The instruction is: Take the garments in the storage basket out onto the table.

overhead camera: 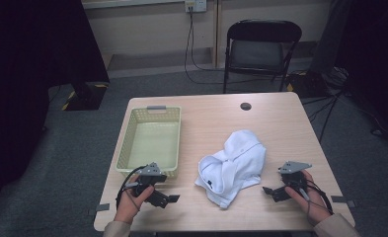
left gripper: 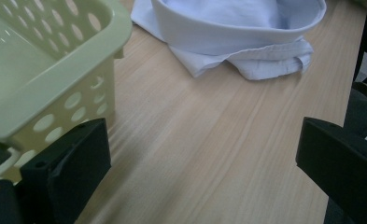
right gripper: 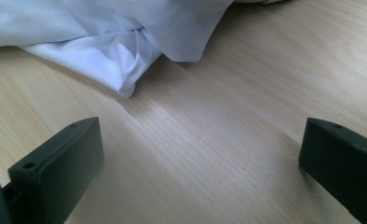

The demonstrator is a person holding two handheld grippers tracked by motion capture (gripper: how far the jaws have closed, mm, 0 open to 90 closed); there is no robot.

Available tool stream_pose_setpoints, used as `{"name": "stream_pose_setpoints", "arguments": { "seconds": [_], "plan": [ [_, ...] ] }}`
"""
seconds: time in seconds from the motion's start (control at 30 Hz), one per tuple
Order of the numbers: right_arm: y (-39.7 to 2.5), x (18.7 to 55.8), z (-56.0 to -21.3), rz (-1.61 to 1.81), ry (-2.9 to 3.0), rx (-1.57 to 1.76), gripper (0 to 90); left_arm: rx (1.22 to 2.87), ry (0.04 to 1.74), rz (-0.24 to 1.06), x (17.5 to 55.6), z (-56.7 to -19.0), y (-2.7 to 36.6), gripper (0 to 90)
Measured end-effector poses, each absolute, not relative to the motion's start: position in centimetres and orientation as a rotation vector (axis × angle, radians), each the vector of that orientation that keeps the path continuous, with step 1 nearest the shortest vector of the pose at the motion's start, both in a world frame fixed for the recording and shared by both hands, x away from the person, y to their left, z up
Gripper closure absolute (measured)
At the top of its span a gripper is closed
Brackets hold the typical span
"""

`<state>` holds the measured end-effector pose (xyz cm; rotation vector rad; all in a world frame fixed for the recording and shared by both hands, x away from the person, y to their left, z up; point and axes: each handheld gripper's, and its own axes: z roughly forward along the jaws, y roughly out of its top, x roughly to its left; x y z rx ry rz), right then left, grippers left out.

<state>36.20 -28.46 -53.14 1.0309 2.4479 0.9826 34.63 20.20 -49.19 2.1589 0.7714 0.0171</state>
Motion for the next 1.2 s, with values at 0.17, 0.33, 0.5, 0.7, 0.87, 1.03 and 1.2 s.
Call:
{"name": "stream_pose_setpoints", "arguments": {
  "seconds": [0.17,0.33,0.5,0.7,0.87,1.03,1.2],
  "plan": [
    [-28.5,36.2,-53.1,0.982,2.448,1.031,0.0,2.172,0.777,0.032,34.5,-49.4,20.7,2.6],
    [-28.5,36.2,-53.1,0.983,2.448,1.031,0.0,2.18,0.781,0.041,34.4,-49.6,21.1,2.7],
    [-28.5,36.2,-53.1,0.983,2.448,1.031,0.0,2.191,0.787,0.05,34.4,-49.8,21.6,2.7],
    [-28.5,36.2,-53.1,0.982,2.448,1.03,0.0,2.187,0.799,0.056,34.3,-50.0,22.0,2.8],
    [-28.5,36.2,-53.1,0.983,2.448,1.031,0.0,2.189,0.812,0.064,34.3,-50.2,22.5,2.9],
    [-28.5,36.2,-53.1,0.982,2.448,1.03,0.0,2.192,0.827,0.077,34.3,-50.5,23.0,2.9],
    [-28.5,36.2,-53.1,0.983,2.448,1.031,0.0,2.211,0.833,0.09,34.2,-50.9,23.3,2.8]
  ]
}}
